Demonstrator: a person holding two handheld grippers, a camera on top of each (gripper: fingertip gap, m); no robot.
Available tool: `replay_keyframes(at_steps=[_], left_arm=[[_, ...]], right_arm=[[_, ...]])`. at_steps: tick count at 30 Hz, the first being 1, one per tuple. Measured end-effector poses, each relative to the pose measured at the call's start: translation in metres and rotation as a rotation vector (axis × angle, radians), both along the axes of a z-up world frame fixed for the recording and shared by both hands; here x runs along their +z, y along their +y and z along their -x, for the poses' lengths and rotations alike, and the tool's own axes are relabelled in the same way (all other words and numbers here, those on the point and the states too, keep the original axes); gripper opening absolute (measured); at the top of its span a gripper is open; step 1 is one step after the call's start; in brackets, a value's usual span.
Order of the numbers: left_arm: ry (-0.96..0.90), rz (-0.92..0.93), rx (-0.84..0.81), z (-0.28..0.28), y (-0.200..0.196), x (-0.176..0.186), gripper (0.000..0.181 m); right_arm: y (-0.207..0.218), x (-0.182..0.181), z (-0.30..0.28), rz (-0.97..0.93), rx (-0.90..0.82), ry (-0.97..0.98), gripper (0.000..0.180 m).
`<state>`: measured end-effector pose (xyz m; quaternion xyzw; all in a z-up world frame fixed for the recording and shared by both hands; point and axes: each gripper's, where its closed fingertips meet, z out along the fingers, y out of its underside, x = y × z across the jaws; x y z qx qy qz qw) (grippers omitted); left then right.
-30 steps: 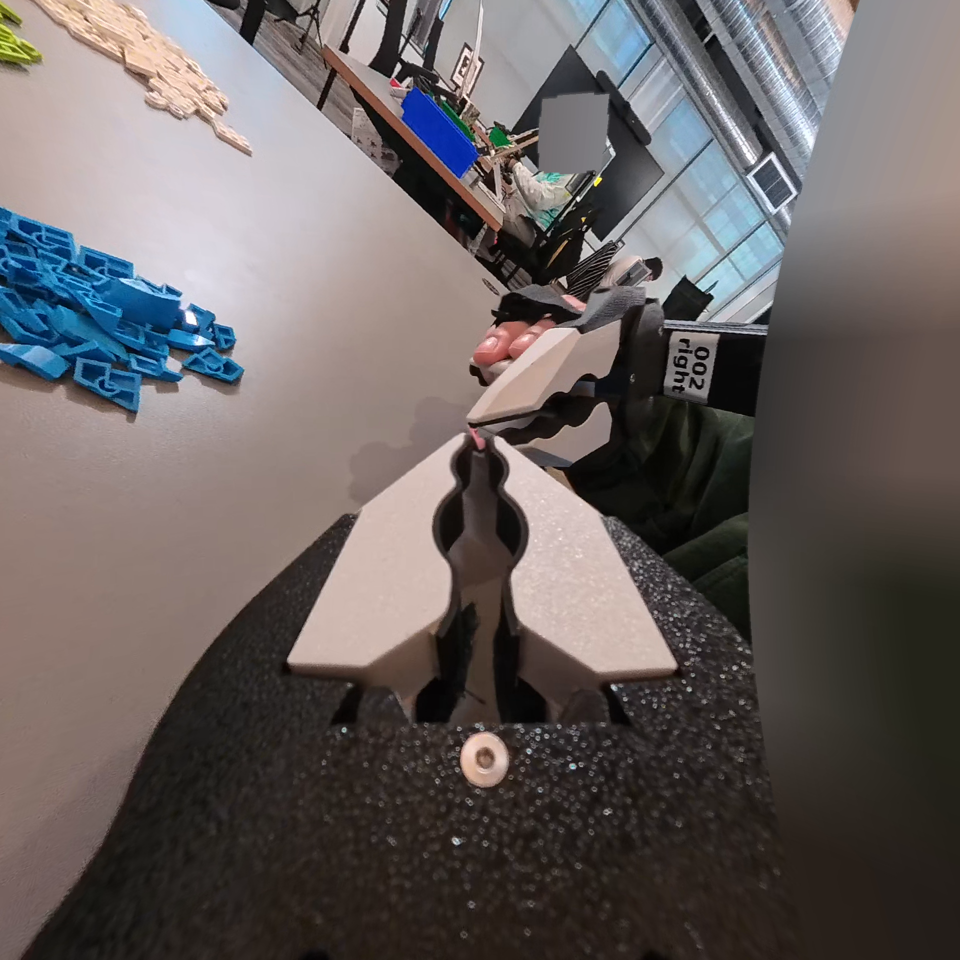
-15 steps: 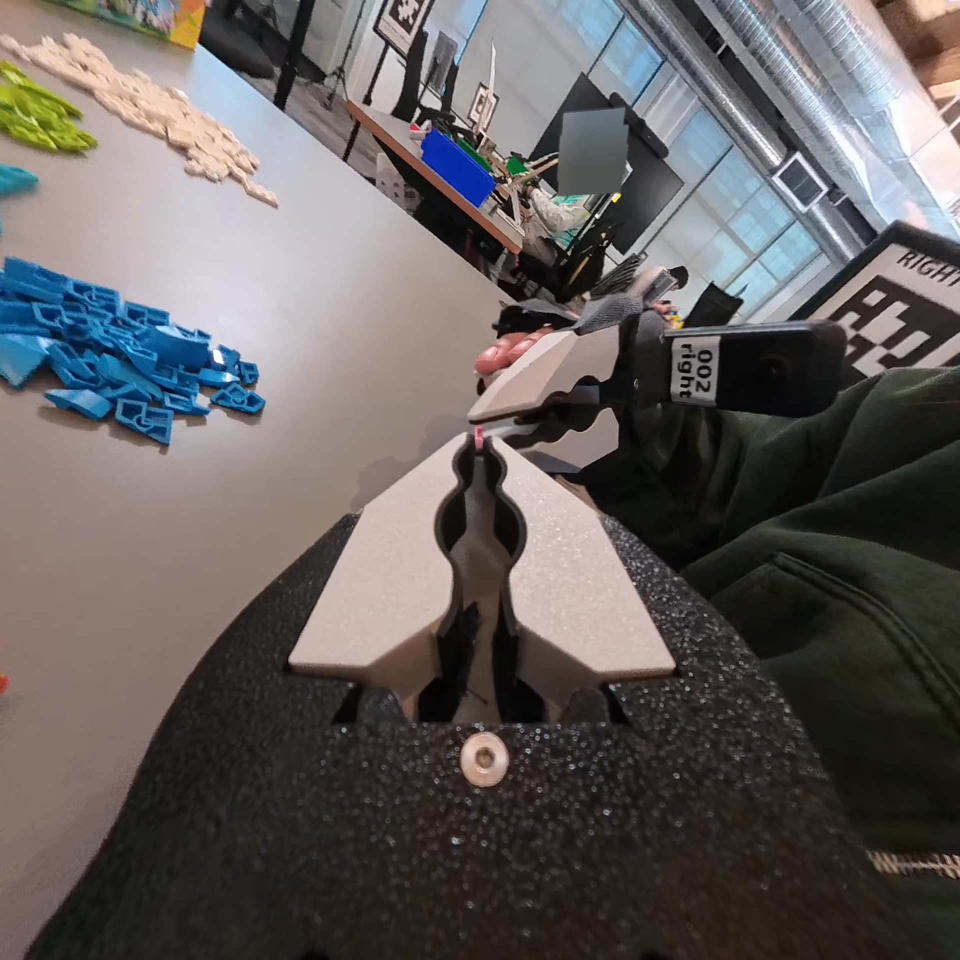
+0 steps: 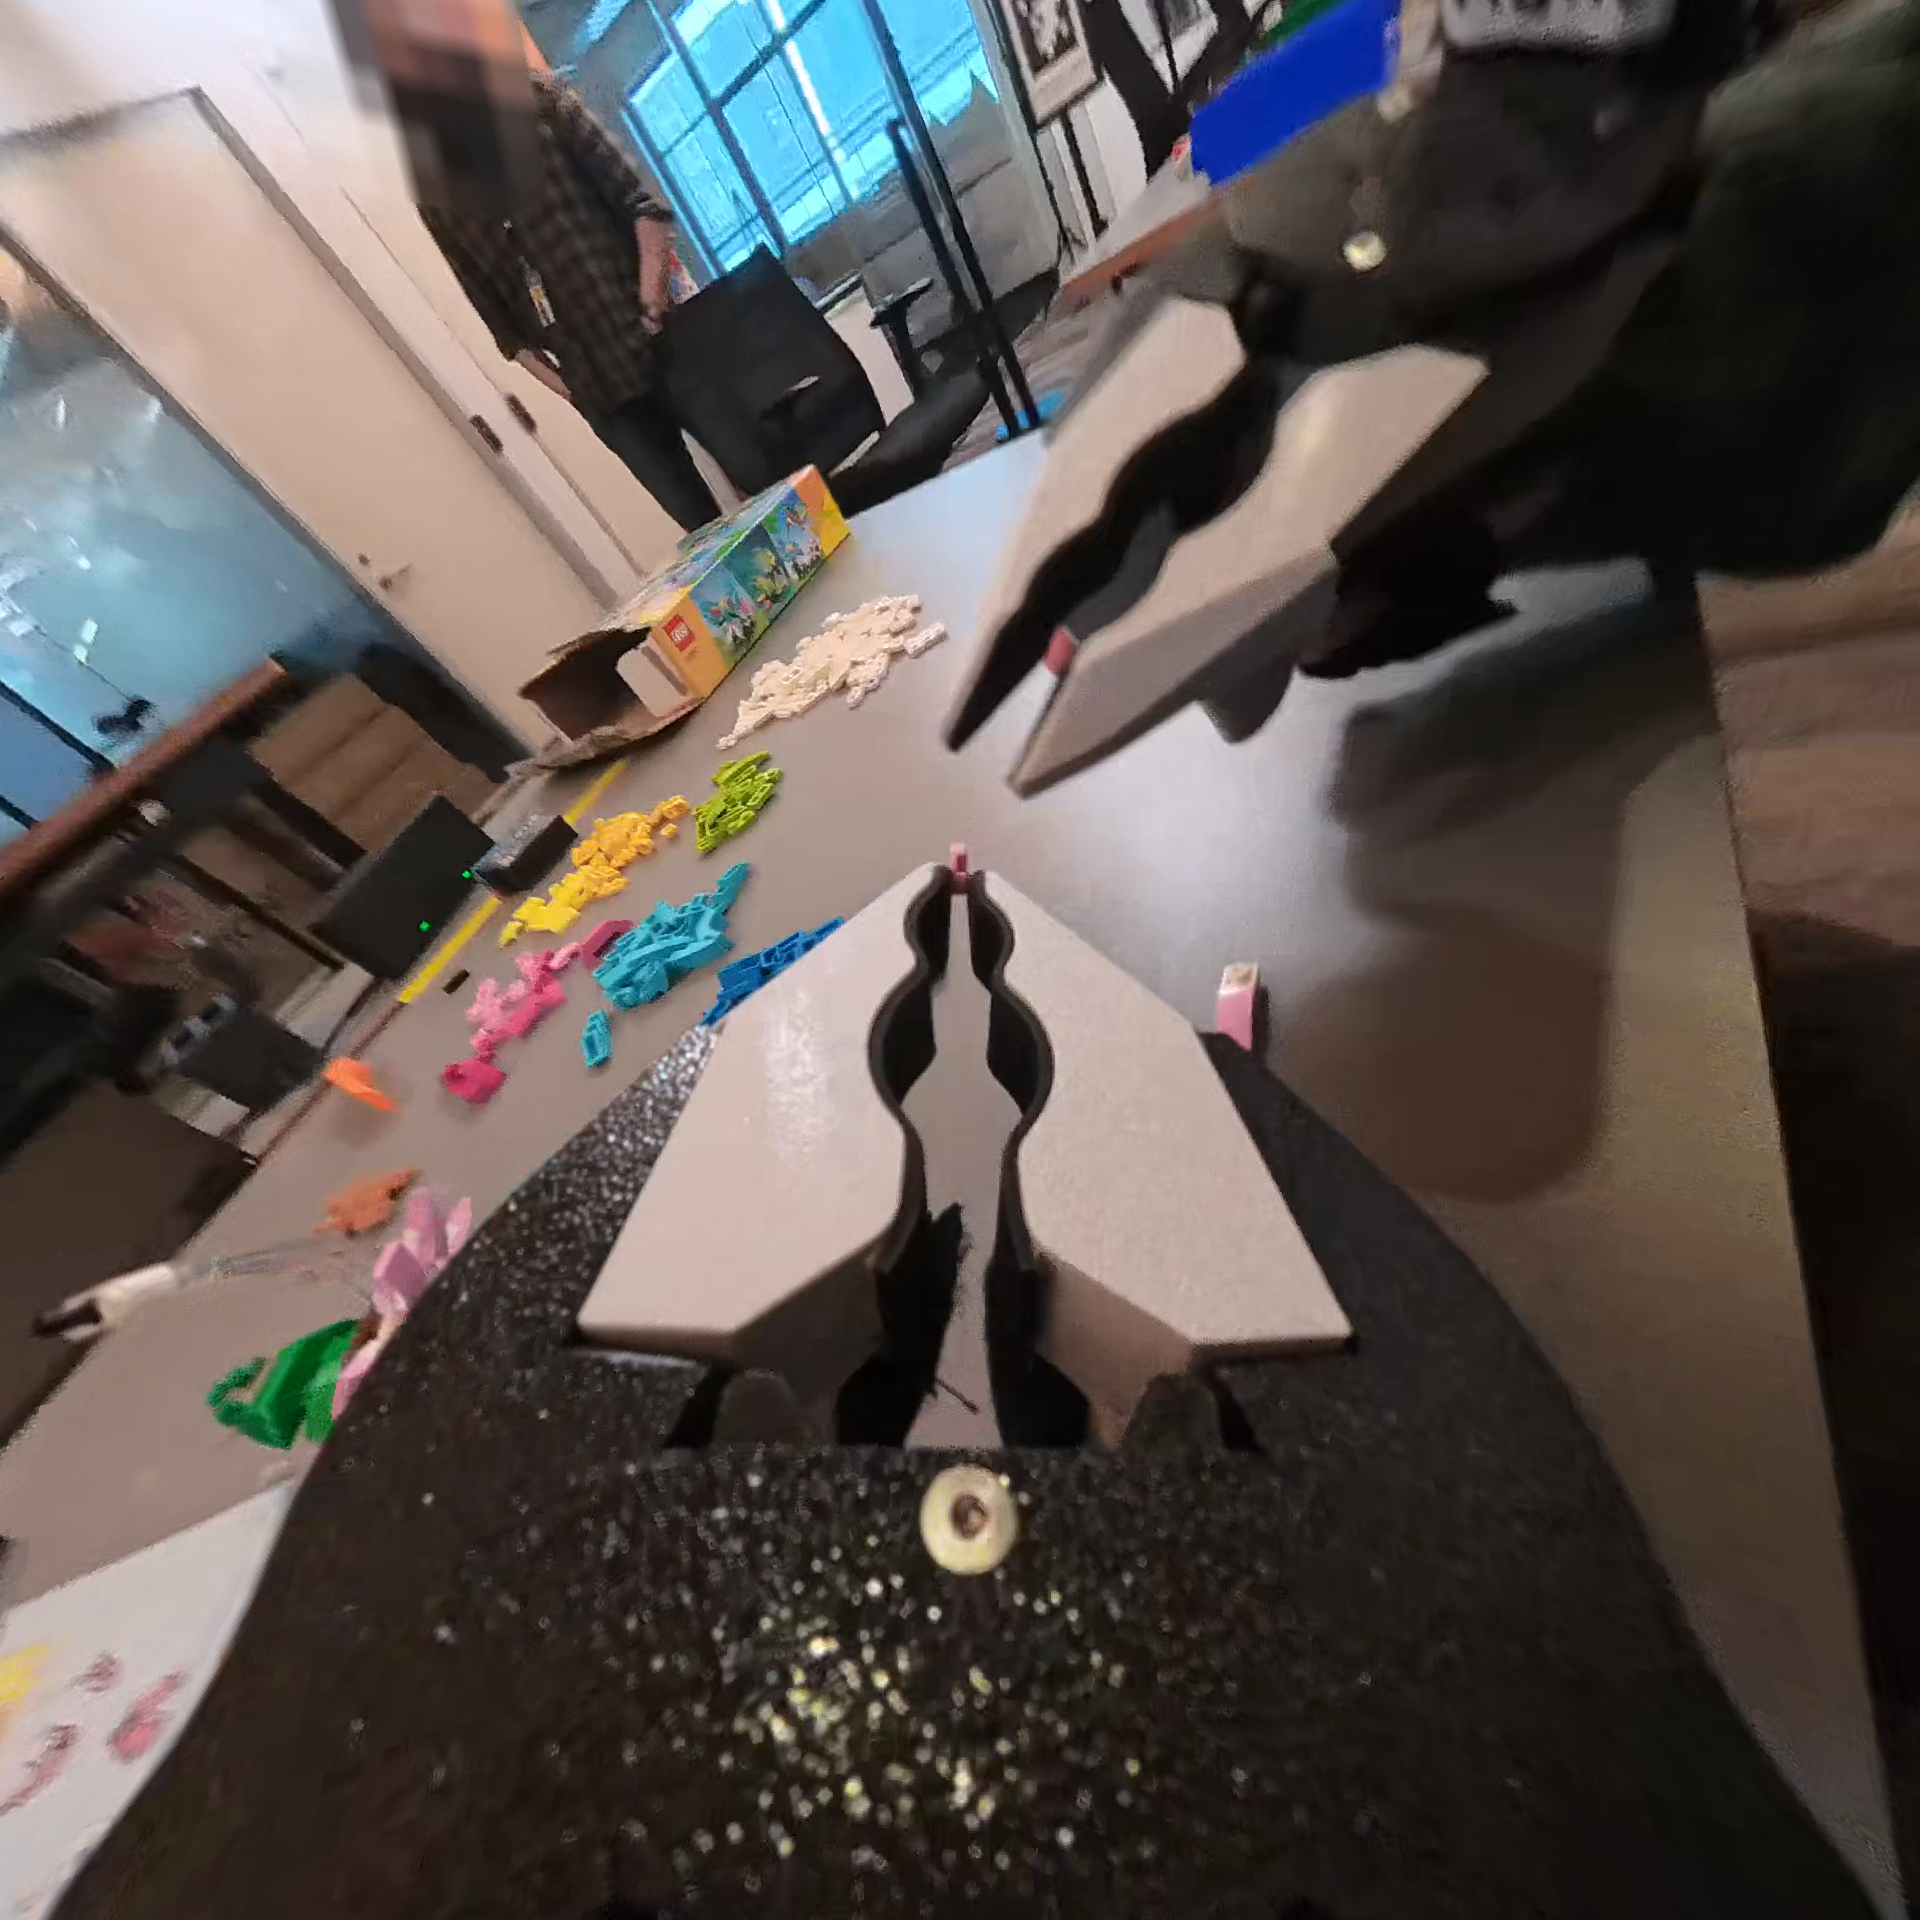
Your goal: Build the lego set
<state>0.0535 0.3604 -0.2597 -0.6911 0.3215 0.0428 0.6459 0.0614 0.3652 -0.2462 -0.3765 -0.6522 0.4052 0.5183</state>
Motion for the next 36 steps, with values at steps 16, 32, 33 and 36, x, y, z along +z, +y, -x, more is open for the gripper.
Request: replay_keyframes(at_steps=[16,32,33,36], left_arm=[[0.211,0.021,-0.044,-0.016,-0.003,-0.024,0.001],[0.165,0.04,0.057,0.001,0.005,-0.026,0.0],[0.158,0.04,0.06,0.002,0.005,-0.025,0.0],[0.147,0.036,0.044,-0.001,0.004,-0.024,0.0]], right_arm=[[-0.015,-0.034,-0.002,-0.238,0.043,-0.184,0.004],[0.03,-0.069,-0.024,-0.496,-0.086,-0.446,0.001],[0.032,-0.071,-0.026,-0.508,-0.086,-0.465,0.001],[0.035,-0.08,-0.032,-0.502,-0.078,-0.523,0.001]])
